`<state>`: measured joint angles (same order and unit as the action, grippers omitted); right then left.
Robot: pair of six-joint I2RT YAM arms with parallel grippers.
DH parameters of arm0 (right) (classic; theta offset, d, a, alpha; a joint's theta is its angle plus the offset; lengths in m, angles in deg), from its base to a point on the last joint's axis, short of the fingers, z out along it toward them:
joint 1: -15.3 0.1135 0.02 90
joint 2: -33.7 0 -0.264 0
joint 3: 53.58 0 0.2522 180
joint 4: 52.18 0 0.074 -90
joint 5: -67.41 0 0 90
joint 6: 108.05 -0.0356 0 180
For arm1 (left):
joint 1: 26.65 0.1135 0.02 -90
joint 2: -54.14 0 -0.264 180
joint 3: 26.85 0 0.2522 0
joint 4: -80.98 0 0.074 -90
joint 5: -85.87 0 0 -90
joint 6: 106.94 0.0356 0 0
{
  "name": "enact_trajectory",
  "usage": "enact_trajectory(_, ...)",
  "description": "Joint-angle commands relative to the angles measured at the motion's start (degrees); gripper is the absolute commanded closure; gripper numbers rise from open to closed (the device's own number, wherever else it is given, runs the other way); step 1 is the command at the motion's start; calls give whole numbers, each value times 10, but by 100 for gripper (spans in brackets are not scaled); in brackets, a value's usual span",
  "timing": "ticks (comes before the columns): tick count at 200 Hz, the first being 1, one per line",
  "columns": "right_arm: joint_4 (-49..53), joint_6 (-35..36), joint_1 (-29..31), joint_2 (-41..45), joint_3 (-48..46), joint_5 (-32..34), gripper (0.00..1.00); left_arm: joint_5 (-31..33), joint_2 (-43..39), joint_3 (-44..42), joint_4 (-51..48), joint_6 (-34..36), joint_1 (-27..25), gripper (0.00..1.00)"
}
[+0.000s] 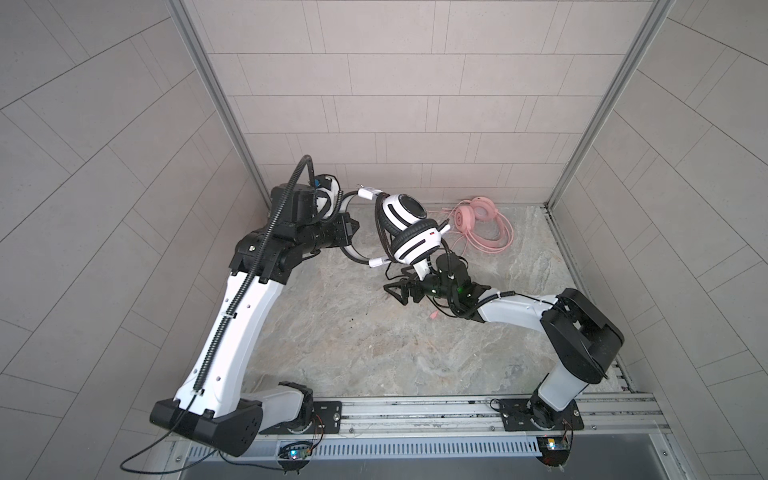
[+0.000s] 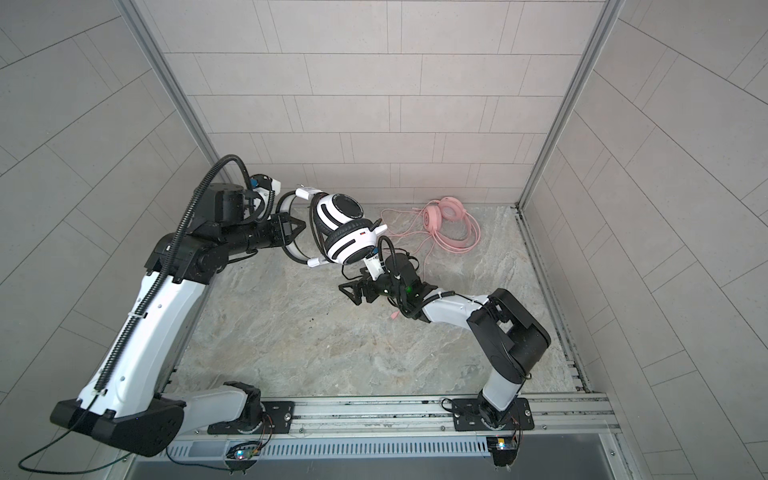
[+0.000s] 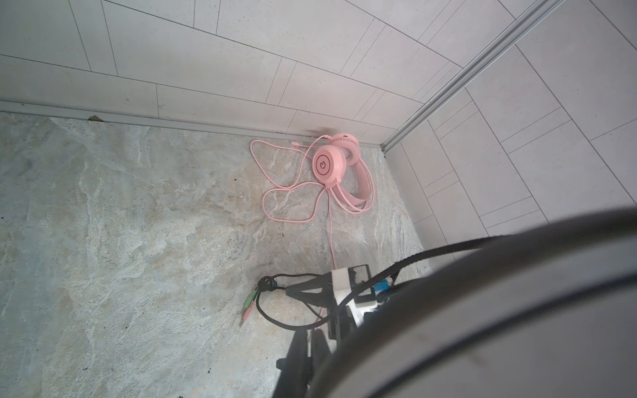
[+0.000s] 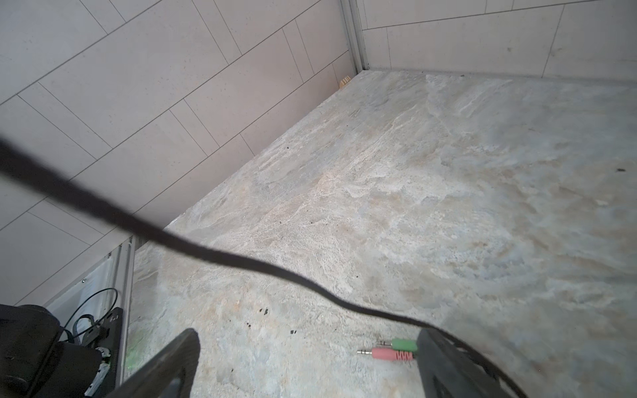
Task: Wrap the headphones
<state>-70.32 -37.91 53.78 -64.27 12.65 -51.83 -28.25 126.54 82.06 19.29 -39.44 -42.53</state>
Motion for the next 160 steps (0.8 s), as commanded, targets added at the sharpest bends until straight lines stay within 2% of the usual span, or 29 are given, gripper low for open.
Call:
enact_trajectory(1,-2,16,1,-30,30,-15,1,-25,3,41,-3,-24,0,100)
enact_trajectory(30,-8,11,3,-71,69,-15,1,-38,11,56,-12,-35,0,100)
enact_trajectory(46,-5,12,3,-92,94,-16,5,-45,14,67,-16,-38,0,100)
enact_trajectory(56,-2,9,2,-106,110,-25,13,-43,16,76,-24,-35,0,100)
enact_trajectory(70,-7,1,2,-124,121,-40,30,-36,19,87,-33,-32,2,100)
enact_trajectory(83,-25,-10,2,-133,116,-41,60,-35,22,89,-33,-33,3,100)
enact_trajectory(101,-30,-18,3,-136,106,-32,86,-45,25,87,-28,-39,6,100)
enact_trajectory(136,-31,-20,3,-111,68,-27,99,-45,27,80,-13,-42,19,100)
enact_trajectory(160,-37,-23,3,-87,27,-30,100,-31,32,74,1,-62,37,100)
